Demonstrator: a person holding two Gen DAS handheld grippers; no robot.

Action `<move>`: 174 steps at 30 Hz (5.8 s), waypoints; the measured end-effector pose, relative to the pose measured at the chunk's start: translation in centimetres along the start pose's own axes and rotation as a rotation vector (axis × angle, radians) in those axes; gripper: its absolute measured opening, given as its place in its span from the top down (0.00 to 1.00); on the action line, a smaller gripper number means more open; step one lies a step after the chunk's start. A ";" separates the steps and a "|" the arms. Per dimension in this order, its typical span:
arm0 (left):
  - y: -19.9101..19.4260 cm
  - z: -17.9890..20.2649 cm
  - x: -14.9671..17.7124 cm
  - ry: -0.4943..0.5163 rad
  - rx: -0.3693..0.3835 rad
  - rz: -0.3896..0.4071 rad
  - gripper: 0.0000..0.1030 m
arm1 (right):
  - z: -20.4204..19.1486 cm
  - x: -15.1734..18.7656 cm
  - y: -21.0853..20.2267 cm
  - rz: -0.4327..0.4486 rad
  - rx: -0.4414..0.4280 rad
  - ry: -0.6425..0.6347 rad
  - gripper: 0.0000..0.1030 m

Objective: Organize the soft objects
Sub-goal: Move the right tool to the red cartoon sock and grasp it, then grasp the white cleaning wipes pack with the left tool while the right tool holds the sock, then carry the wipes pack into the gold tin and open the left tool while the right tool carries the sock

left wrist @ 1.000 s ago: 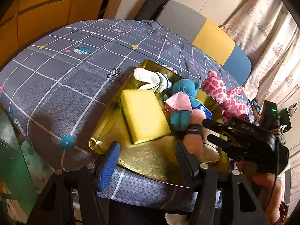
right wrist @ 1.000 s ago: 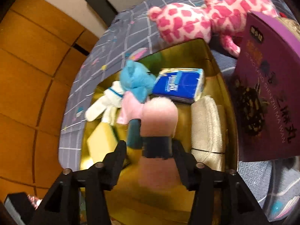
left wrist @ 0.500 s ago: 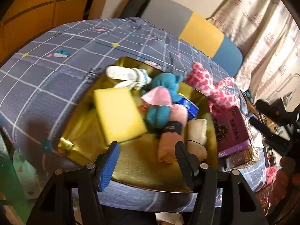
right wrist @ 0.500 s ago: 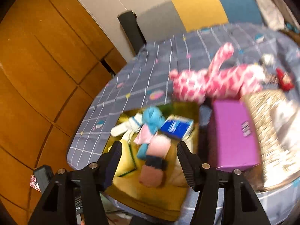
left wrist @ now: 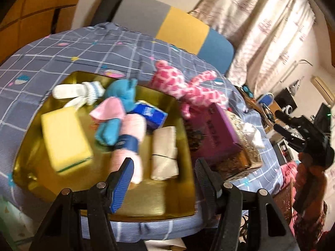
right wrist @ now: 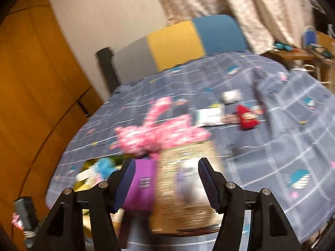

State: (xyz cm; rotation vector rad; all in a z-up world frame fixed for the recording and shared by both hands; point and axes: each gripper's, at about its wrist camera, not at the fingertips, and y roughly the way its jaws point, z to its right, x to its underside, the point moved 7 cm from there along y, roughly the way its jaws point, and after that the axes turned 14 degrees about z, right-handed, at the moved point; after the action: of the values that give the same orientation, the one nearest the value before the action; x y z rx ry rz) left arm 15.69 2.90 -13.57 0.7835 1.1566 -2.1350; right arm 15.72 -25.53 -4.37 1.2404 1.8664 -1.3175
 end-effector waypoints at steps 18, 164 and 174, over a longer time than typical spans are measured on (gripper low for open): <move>5.3 10.8 -0.7 0.034 0.139 -0.089 0.40 | 19.9 1.4 7.7 -0.126 0.191 0.018 0.39; 10.3 18.8 -9.4 0.184 0.040 -0.321 0.26 | 25.1 -1.9 8.6 -0.077 0.008 0.043 0.57; 4.7 4.1 -4.4 -0.031 -0.096 -0.326 0.26 | 24.8 -1.9 8.2 -0.044 0.002 0.017 0.57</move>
State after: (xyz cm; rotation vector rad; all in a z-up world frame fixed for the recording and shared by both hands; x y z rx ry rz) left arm 21.08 -1.90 -10.98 0.5455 1.4397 -2.3207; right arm 21.94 -48.24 -15.78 1.2215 1.9148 -1.3362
